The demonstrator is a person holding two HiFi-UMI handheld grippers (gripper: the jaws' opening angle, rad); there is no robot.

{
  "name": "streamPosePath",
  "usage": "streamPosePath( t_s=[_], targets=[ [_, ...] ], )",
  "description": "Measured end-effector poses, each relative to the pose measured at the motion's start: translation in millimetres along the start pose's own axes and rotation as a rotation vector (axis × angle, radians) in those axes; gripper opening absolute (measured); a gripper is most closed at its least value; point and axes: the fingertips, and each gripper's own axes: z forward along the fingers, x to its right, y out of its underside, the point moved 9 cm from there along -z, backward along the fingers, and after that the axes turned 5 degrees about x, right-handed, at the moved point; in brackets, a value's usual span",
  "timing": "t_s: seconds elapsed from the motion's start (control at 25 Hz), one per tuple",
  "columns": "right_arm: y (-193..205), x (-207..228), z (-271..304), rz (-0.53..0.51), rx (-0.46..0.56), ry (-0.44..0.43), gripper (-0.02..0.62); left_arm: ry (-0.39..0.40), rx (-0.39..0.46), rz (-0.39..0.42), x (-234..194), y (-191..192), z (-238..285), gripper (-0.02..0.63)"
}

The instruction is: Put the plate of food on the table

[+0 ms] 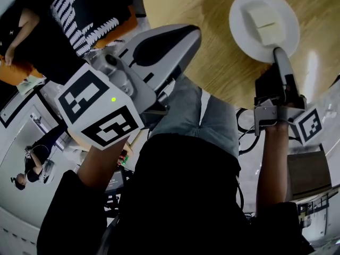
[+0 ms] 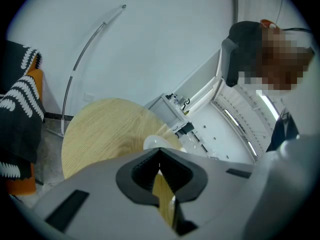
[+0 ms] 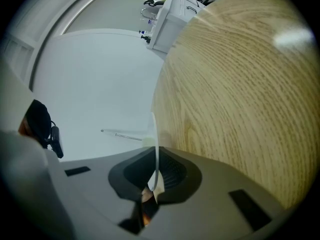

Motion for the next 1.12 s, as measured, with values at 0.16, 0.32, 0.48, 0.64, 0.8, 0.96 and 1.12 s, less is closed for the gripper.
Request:
streamPosePath(
  t_s=[0.16,0.32,0.48,0.64,0.8,0.96,1.12],
  targets=[
    [-0.1,1.1,0.6,0.002,0.003,0.021,0.017,0.001,-0.002,0.001,-1.1,-1.4,1.7,0.006],
    [-1.2,0.6,-0.5,0.000,-0.006,0.045,0.017,-0.005,-0.003,-0.007,1.7,-1.9,1.1,0.006],
    [0.5,3.8,2.6,-0.018,-0.023,0.072,0.017,-0.004,-0.005,-0.011,-0.2,-1.0,3.0,0.006],
    [-1.7,0.2,2.8,-0.026,-0.033,0.082,0.017,0.002,0.002,-0.012,4.9,-7.3,3.6,0.006],
    [-1.6,2.1,4.1,-0.022,-0.041,0.087,0.017,-0.001,0.004,-0.021,3.3,-4.2,4.1,0.006],
    [0.1,2.7,5.8,-0.022,-0.047,0.095,0.017,0.001,0.004,-0.026,2.8,-4.3,3.4,0.006],
    [0.0,0.3,4.3,-0.031,-0.053,0.113,0.017,0.005,0.008,-0.025,3.6,-7.0,2.7,0.006]
  ],
)
